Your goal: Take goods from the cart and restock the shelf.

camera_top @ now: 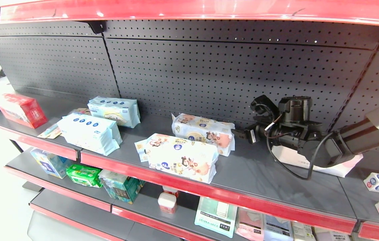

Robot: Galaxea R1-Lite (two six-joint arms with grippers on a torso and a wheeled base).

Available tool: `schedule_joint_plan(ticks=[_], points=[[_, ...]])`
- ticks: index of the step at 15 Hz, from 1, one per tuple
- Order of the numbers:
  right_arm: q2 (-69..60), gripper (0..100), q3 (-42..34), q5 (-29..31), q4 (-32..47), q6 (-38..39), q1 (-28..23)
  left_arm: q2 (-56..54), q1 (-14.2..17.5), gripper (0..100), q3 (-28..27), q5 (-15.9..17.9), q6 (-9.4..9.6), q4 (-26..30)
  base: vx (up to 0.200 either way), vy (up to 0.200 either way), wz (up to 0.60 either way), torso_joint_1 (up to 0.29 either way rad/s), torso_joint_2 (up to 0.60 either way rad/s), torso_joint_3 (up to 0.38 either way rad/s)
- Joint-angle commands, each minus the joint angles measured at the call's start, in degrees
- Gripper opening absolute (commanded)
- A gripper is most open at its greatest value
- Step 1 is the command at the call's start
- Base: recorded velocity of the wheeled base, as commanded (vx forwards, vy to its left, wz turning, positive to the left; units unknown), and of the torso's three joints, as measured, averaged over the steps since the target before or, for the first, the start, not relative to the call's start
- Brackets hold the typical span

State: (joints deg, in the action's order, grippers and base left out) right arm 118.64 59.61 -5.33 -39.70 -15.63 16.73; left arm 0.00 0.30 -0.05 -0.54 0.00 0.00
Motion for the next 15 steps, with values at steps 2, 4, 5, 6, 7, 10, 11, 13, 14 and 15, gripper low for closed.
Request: schedule_joint_plan(ticks=[2, 4, 5, 6, 7, 10, 11, 13, 14, 15], points=[[0.19, 100, 0.24, -0.03, -0.29, -0.02, -0.11, 0.00, 0.05, 100, 0.05, 0.01, 0.00, 0.00, 0.000, 0.000, 0.00, 0.000, 0.00, 0.000], [-0.07, 100, 0.24, -0.03, -0.46, -0.02, -0.55, 0.00, 0.05, 100, 0.05, -0.08, 0.00, 0.00, 0.000, 0.000, 0.00, 0.000, 0.00, 0.000], [-0.87, 100, 0.24, -0.03, -0.64, -0.02, -1.08, 0.00, 0.05, 100, 0.05, 0.01, 0.00, 0.00, 0.000, 0.000, 0.00, 0.000, 0.00, 0.000], [-2.45, 100, 0.15, -0.03, -0.55, -0.02, -1.43, 0.00, 0.05, 100, 0.05, -0.08, 0.00, 0.00, 0.000, 0.000, 0.00, 0.000, 0.00, 0.000], [-4.38, 100, -0.55, 0.05, -0.46, 0.07, -1.87, 0.00, -0.04, 100, -0.04, -0.08, 0.00, 0.00, 0.000, 0.000, 0.00, 0.000, 0.00, 0.000], [-13.87, 100, -7.84, 0.05, 0.15, 0.77, -3.10, 0.00, -0.04, 100, -0.04, 0.01, 0.00, 0.00, 0.000, 0.000, 0.00, 0.000, 0.00, 0.000], [-14.31, 100, -8.37, 0.05, 0.15, 0.77, -3.19, 0.00, 0.05, 100, -0.04, 0.01, 0.00, 0.00, 0.000, 0.000, 0.00, 0.000, 0.00, 0.000], [-21.26, 100, -15.58, 1.72, 0.07, 2.36, -3.28, 0.00, 0.05, 100, -0.04, -0.08, 0.00, 0.00, 0.000, 0.000, 0.00, 0.000, 0.00, 0.000], [-23.28, 100, -17.78, 2.60, 0.07, 3.06, -3.37, 0.00, 0.05, 100, -0.04, 0.01, 0.00, 0.00, 0.000, 0.000, 0.00, 0.000, 0.00, 0.000], [-25.39, 100, -20.41, 3.39, 0.07, 5.52, -3.37, 0.00, 0.05, 100, 0.05, -0.08, 0.00, 0.00, 0.000, 0.000, 0.00, 0.000, 0.00, 0.000]])
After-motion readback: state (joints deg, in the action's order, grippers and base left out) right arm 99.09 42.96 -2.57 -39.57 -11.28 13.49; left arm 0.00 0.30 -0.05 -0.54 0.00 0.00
